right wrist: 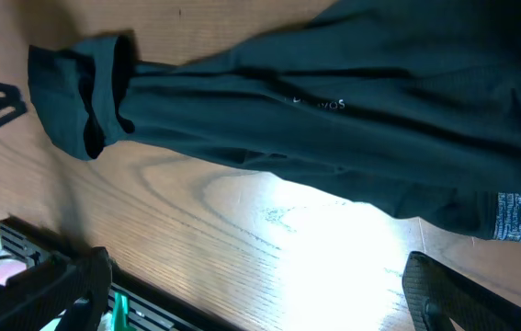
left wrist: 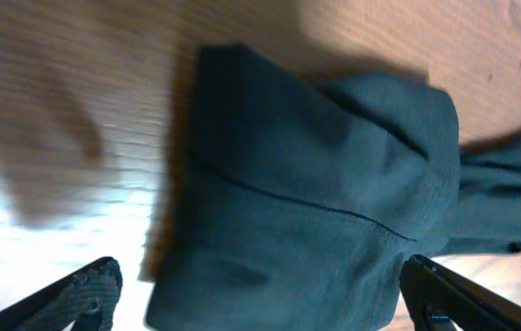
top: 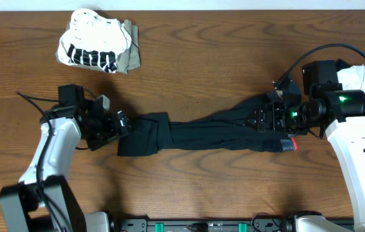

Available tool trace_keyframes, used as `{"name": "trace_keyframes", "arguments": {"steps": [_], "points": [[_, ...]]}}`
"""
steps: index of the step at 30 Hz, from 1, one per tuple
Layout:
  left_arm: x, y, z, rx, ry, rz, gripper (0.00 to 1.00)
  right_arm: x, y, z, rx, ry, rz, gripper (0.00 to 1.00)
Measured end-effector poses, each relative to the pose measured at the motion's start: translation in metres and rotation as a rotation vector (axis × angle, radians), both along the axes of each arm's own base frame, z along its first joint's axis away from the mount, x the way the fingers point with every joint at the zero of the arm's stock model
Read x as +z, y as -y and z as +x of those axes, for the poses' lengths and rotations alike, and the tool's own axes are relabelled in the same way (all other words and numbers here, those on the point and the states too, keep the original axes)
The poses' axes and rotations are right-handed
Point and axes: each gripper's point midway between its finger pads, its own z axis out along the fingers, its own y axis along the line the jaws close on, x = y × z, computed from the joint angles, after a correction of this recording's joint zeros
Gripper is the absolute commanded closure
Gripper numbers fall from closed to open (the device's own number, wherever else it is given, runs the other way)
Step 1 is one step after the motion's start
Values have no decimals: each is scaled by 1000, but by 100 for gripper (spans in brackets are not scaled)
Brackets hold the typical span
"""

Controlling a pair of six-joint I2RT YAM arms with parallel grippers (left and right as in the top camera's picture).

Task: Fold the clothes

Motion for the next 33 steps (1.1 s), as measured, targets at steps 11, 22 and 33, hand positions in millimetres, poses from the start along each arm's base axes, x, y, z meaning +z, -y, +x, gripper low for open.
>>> {"name": "trace_keyframes", "arguments": {"steps": [11,22,33], "points": [[-28,23,0,-45,-75,-179,2,-1,0,-3,0,-11,-1,1],[-31,32,3,-74,-76,-259,33,-1,0,-2,-3,-10,0,1],[-50,28,-7,-77,-126,-223,94,-1,0,-2,-4,-12,0,1]]}}
